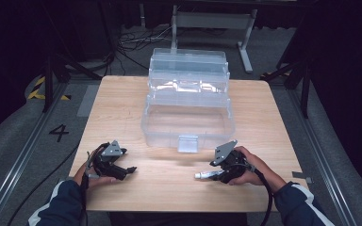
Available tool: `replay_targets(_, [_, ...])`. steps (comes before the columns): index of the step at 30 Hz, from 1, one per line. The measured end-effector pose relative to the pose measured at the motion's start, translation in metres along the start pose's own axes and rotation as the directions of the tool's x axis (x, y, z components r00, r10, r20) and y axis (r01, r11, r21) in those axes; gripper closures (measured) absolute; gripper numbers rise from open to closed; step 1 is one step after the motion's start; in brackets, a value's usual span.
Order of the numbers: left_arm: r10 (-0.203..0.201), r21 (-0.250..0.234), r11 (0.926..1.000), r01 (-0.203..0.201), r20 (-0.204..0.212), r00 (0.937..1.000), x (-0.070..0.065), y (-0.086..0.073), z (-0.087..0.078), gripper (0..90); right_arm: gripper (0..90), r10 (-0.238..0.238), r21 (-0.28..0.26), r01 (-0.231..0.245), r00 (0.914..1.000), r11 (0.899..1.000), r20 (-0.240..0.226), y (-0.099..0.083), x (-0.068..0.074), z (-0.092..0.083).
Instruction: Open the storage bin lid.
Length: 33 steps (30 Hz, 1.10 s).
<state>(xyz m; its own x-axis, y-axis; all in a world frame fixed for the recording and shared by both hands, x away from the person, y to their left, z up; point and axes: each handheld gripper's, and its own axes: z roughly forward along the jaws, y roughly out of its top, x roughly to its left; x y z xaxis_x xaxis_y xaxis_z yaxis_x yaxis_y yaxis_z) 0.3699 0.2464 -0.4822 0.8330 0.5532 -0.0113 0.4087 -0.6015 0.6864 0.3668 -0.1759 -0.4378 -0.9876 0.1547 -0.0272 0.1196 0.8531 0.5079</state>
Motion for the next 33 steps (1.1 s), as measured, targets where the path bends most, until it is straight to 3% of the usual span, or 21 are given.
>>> replay_targets(8, [0.000,0.001,1.0000,0.000,0.000,1.0000,0.000,0.000,0.000,15.9,49.9,-0.019,0.095,0.021,0.9995,0.995,-0.026,0.009,-0.001,0.011])
replay_targets(18, [0.000,0.002,1.0000,0.000,0.005,1.0000,0.000,0.000,0.000,15.8,54.6,-0.061,0.222,0.071,0.9968,0.972,-0.053,0.021,0.000,0.022])
replay_targets(21, [-0.001,0.002,1.0000,0.001,0.007,1.0000,0.001,0.000,0.000,15.7,61.0,-0.049,0.239,0.066,0.9960,0.969,-0.075,0.023,0.000,0.021])
replay_targets(26, [0.000,0.002,1.0000,0.000,0.007,1.0000,0.001,0.000,0.000,15.7,69.9,-0.054,0.253,0.071,0.9958,0.965,-0.074,0.023,-0.002,0.021])
replay_targets(33, [-0.001,0.002,1.0000,0.001,0.007,1.0000,0.001,0.000,0.000,15.7,71.2,-0.059,0.255,0.077,0.9953,0.964,-0.077,0.022,-0.002,0.020])
